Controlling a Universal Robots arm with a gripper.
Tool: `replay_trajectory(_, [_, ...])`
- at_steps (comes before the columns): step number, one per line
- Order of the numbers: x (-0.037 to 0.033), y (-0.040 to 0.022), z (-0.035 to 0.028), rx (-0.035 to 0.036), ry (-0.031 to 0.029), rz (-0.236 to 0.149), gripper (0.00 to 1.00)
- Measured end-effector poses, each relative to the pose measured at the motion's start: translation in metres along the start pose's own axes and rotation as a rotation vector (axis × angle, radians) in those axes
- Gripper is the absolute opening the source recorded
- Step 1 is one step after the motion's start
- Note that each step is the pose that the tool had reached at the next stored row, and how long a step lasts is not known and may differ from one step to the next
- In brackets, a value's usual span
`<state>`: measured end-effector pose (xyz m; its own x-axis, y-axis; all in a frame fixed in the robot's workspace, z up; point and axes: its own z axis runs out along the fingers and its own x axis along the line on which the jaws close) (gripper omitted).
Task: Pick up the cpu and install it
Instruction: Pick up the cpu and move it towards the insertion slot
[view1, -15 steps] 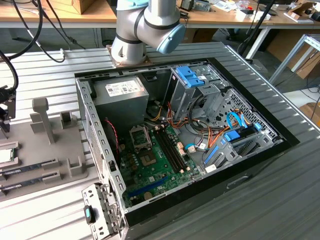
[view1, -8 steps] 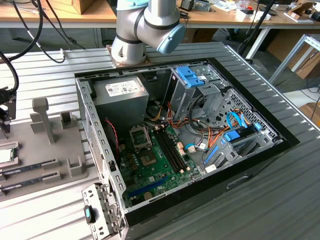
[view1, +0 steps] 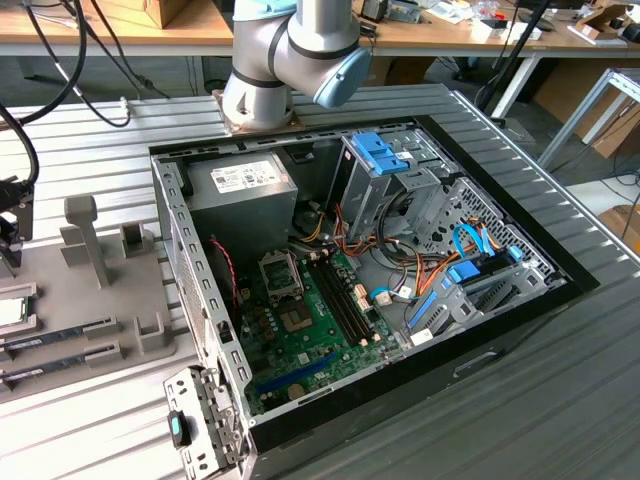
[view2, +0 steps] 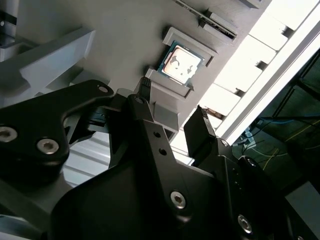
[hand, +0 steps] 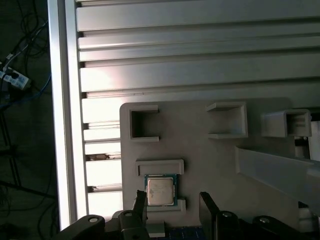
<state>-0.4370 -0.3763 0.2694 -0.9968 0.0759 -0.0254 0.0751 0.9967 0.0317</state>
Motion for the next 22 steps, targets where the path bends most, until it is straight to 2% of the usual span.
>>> replay_trajectory(22, [0.0002, -0.0002, 0.0072, 0.0, 0.0, 0.0, 0.54])
